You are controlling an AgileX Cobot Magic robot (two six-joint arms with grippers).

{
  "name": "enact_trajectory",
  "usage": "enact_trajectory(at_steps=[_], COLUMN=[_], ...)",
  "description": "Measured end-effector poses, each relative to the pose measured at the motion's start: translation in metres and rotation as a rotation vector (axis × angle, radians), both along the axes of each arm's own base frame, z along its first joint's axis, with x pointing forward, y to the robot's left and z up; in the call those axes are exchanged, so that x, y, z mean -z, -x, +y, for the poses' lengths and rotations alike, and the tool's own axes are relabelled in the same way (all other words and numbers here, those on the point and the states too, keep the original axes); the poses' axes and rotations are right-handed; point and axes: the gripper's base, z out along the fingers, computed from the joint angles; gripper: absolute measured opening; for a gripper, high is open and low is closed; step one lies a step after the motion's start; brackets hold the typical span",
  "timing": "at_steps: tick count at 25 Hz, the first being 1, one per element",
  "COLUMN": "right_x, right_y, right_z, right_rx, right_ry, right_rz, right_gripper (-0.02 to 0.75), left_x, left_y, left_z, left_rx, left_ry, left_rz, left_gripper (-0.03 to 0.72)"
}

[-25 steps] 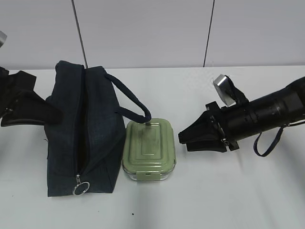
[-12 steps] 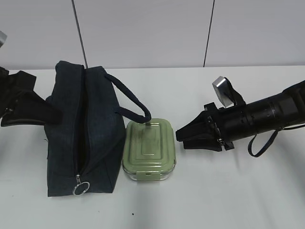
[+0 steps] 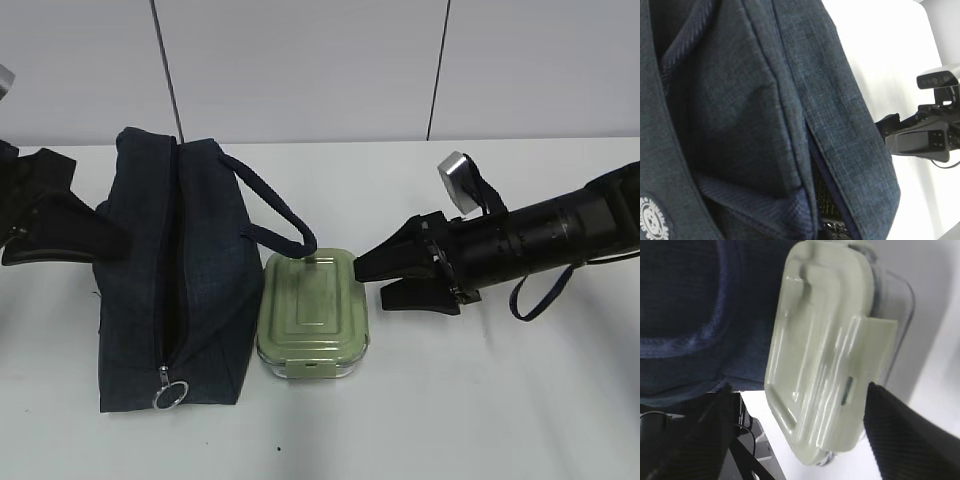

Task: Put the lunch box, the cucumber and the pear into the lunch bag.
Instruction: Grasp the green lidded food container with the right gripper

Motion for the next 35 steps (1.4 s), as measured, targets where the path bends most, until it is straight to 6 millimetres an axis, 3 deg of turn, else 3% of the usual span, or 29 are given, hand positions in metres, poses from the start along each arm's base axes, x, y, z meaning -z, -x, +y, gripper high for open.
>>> enact_trajectory(at_steps=[10, 22, 31, 35], right_x=[-0.002, 0.029, 0.028, 0.028], right_y=[-0.002, -0.004, -0.007, -0.004], right_z=[0.011, 0.012, 0.014, 0.026], right_rx=[-0.053, -0.023, -0.006, -0.037], right_ry=[0.032, 0.012, -0.004, -0.001], right_rz=[0.019, 0.130, 0.127, 0.125], right_gripper=[0.597, 0.595, 0.595, 0.595], left_x=[0.000, 0.000, 0.000, 0.000], left_y=[0.000, 0.000, 0.000, 0.000], left_z=[0.000, 0.000, 0.000, 0.000], left_rx=[0.000, 0.001, 0.001, 0.001], left_ry=[0.000, 0.000, -0.001, -0.001], left_rz=[0.000, -0.001, -0.002, -0.002], left_gripper=[-0.015, -0.015, -0.015, -0.015])
